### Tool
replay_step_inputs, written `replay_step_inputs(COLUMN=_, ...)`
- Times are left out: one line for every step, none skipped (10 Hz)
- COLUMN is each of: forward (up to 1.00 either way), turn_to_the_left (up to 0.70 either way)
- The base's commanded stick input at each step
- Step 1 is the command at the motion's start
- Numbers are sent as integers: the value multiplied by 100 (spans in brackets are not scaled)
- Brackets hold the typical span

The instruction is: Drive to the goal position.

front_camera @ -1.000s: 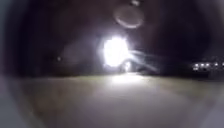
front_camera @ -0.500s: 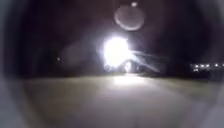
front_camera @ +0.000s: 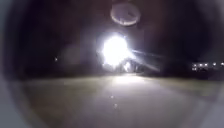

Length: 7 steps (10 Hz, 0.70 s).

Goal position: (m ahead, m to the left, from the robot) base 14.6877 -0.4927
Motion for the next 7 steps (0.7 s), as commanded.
replay_step_inputs(forward=100, turn_to_the_left=0)
replay_step_inputs(forward=100, turn_to_the_left=0)
replay_step_inputs(forward=100, turn_to_the_left=-4)
replay_step_inputs(forward=100, turn_to_the_left=-17)
replay_step_inputs(forward=100, turn_to_the_left=-40)
replay_step_inputs(forward=100, turn_to_the_left=-40)
replay_step_inputs(forward=100, turn_to_the_left=-40)
